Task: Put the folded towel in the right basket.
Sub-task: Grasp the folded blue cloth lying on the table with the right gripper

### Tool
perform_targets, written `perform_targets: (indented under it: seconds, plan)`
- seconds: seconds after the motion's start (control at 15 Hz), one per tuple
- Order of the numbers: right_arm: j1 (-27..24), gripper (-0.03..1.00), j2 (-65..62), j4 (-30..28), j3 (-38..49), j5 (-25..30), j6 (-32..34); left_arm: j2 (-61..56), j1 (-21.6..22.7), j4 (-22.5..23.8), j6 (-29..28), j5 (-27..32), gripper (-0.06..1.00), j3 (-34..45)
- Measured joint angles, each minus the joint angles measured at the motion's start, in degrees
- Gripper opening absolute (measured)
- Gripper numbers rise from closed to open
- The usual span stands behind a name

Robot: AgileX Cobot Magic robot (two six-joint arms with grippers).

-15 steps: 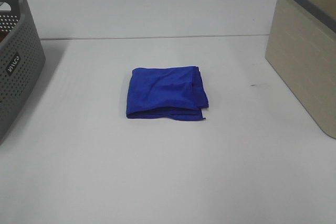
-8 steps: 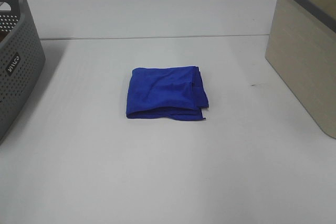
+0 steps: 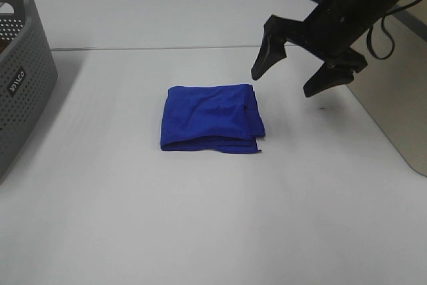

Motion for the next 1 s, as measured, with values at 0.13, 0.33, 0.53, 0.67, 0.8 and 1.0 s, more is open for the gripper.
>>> perform_targets:
  seconds: [0.13, 0.33, 0.53, 0.67, 0.8, 1.0]
  plan:
    - [0.0, 0.95, 6.19, 0.8, -4.35, -0.52, 0.0, 0.0, 0.0, 0.0, 0.0, 0.0, 0.99, 0.0]
    - [0.0, 0.95, 13.35, 1.2, -10.66, -1.09, 0.0, 0.0, 0.0, 0.0, 0.0, 0.0, 0.99, 0.0]
    - [0.0, 0.95, 19.25, 1.2, -14.38, -1.09, 0.06, 0.0, 0.0, 0.0, 0.0, 0.0, 0.99, 0.0]
    - [-0.06, 0.94, 20.57, 1.38, -15.01, -0.97, 0.11, 0.0, 0.0, 0.0, 0.0, 0.0, 0.99, 0.0]
    - [-0.11, 0.93, 20.74, 1.55, -15.13, -0.97, 0.11, 0.0, 0.0, 0.0, 0.0, 0.0, 0.99, 0.0]
    - [-0.11, 0.92, 21.14, 2.92, -15.24, -1.09, 0.11, 0.0, 0.0, 0.0, 0.0, 0.0, 0.99, 0.0]
